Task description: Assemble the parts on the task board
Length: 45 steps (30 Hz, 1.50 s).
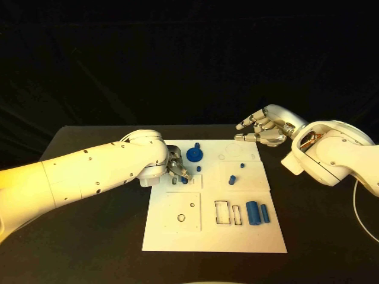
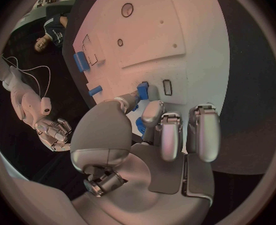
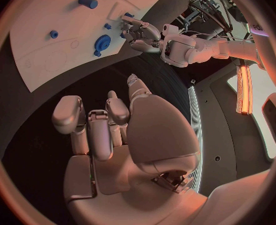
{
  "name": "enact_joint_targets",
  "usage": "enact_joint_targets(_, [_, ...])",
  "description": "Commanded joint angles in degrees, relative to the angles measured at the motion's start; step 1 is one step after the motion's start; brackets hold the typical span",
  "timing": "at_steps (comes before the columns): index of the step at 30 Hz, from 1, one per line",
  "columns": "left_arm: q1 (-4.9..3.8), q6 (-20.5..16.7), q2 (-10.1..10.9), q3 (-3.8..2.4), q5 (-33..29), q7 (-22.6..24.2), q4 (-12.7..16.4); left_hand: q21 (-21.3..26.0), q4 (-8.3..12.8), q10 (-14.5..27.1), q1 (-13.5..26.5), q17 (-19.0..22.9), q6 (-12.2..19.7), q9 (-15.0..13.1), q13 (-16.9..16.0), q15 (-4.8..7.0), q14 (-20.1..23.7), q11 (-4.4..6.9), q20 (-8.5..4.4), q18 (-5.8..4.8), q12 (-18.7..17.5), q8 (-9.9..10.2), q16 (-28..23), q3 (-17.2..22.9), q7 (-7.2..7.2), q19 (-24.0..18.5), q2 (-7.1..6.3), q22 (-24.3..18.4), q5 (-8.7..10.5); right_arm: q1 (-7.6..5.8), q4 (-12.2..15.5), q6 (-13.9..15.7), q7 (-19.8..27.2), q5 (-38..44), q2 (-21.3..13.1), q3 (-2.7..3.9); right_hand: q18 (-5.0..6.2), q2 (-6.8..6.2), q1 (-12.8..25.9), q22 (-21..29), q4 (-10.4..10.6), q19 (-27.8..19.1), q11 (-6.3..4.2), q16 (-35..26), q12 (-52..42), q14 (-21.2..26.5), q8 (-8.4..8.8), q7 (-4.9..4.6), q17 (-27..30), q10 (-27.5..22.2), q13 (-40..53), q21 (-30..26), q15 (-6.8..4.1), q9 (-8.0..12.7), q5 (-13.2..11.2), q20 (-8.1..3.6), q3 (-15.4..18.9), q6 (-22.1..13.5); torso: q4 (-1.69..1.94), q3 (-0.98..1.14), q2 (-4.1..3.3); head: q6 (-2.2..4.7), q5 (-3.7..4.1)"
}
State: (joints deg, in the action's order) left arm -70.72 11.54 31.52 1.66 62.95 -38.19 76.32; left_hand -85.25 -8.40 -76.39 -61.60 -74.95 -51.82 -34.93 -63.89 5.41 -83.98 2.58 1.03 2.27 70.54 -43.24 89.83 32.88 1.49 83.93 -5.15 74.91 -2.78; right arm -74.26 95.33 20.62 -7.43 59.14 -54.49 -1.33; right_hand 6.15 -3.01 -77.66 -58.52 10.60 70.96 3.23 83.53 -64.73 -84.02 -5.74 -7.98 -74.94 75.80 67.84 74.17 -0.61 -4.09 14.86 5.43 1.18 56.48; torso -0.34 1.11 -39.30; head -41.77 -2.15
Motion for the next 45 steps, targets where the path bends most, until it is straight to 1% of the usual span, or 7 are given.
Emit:
enact_joint_targets(1, [0.54, 3.15, -0.33, 0.42, -0.74, -0.09, 0.06, -0.42, -0.16, -0.53, 0.9, -15.05, -0.84, -0.1, -0.23, 0.34, -6.02, 0.06, -0.32, -0.72, 0.27, -0.42, 0.17, -0.79, -0.39, 3.18, -0.19, 9.1, -0.17, 0.03, 0.13, -0.11, 1.01, -0.38, -0.05, 0.0, 0.42, 0.39, 0.41, 0.36, 0.07, -0.42, -0.03, -0.31, 0.45, -3.35, -0.26, -0.14, -3.23, -0.49, -0.23, -0.4, -0.33, -0.01, 0.21, -0.07, 0.3, 0.28, 0.04, 0.0, 0.02, -0.1, 0.05])
enact_joint_targets(10, [0.54, 2.54, -0.34, 0.43, -0.74, -0.25, -0.21, -1.12, -1.02, -1.17, 3.32, -15.05, -1.68, -0.07, -0.68, 0.59, -6.02, 0.33, -0.6, -0.98, 0.62, -0.6, 0.17, -3.83, -0.67, 3.7, -0.46, 10.15, -0.16, 0.03, 0.27, -0.15, 1.38, -0.59, -0.19, 0.0, 0.67, 0.27, 0.38, 1.71, 0.3, -1.22, -0.01, -1.02, 1.49, -3.08, -0.24, -0.16, -2.23, -1.22, -1.17, -1.26, -0.33, 0.04, 0.27, -0.07, 0.78, 0.05, 0.07, -0.01, 0.03, 0.03, 0.14])
enact_joint_targets(21, [0.54, 0.6, -0.17, 0.4, -0.74, -0.23, -0.41, -2.04, -4.67, -1.88, 7.98, -15.05, -2.68, 0.11, -0.91, 0.83, -6.02, 0.6, -0.86, -1.32, 0.76, -0.61, 0.17, -11.79, -0.97, 4.35, -0.79, 11.5, -0.14, 0.03, 0.29, 0.05, 1.46, -0.8, -0.26, 0.0, 0.8, 0.21, 0.71, 2.53, 0.87, -1.62, 0.06, -1.52, 2.63, -2.95, -0.16, -0.25, -1.65, -1.97, -2.24, -1.86, -0.3, 0.1, 0.23, -0.06, 1.56, -0.35, 0.05, -0.05, 0.01, -0.05, 0.08])
enact_joint_targets(32, [0.45, -0.5, 1.43, -0.03, -0.74, -0.12, 0.72, -1.98, -6.7, -2.09, 8.34, -15.05, -2.76, 0.14, -1.01, 1.02, -6.02, 0.78, -1.07, -1.31, 0.78, -0.58, 0.17, -17.47, -1.16, 4.36, -0.47, 11.51, -0.16, 0.03, 0.0, -0.21, 1.43, -0.99, -0.08, 0.0, 0.95, 0.32, 0.66, 3.32, 1.08, -2.05, 0.08, -2.04, 4.21, -2.77, -0.15, -0.27, -0.91, -2.94, -3.66, -2.37, -0.28, 0.11, 0.34, -0.04, 1.82, -0.49, 0.08, -0.06, 0.03, 0.06, -0.17])
enact_joint_targets(39, [-0.06, -1.05, 3.34, -1.7, -0.49, -0.1, 2.99, -1.47, -7.02, -1.72, 7.84, -15.05, -2.4, 0.17, -0.44, 1.01, -6.02, 0.72, -1.08, -1.14, 0.31, -0.45, 0.17, -18.96, -1.06, 4.07, -0.31, 10.89, -0.16, 0.03, -0.27, -0.33, 1.38, -1.04, 0.09, 0.0, 1.02, 0.38, 0.53, 3.79, 1.24, -2.28, 0.09, -2.36, 5.23, -2.69, -0.17, -0.28, -0.54, -3.55, -4.59, -2.73, -0.28, 0.11, 0.47, -0.04, 2.09, -0.61, 0.03, -0.07, -0.01, 0.31, -0.11])
enact_joint_targets(42, [-0.83, -1.07, 4.37, -2.9, -0.46, -0.14, 4.01, -1.07, -7.33, -1.08, 7.54, -15.05, -1.9, 0.21, 0.41, 0.91, -6.02, 0.57, -1.02, -1.01, -0.39, -0.27, 0.17, -20.16, -0.88, 3.84, -0.25, 10.41, -0.16, 0.03, -0.44, -0.38, 1.3, -1.08, 0.15, 0.0, 1.03, 0.39, 0.53, 3.85, 1.28, -2.31, 0.09, -2.4, 5.38, -2.68, -0.17, -0.28, -0.5, -3.64, -4.73, -2.79, -0.28, 0.11, 0.48, -0.03, 2.14, -0.62, -0.01, -0.07, 0.04, 0.37, -0.09])
enact_joint_targets(45, [-2.21, -0.67, 5.12, -3.53, -0.44, -0.26, 4.35, -0.34, -7.56, -0.06, 6.77, -15.05, -1.04, 0.31, 1.56, 0.67, -6.02, 0.25, -0.84, -0.79, -1.4, 0.11, 0.17, -21.6, -0.53, 3.41, 0.06, 9.57, -0.17, 0.03, -0.56, -0.43, 1.25, -1.11, 0.19, 0.0, 1.03, 0.39, 0.53, 3.87, 1.29, -2.31, 0.09, -2.41, 5.41, -2.68, -0.17, -0.29, -0.49, -3.66, -4.75, -2.8, -0.28, 0.11, 0.48, -0.03, 2.16, -0.63, 0.04, -0.02, 0.03, 0.46, -0.03])
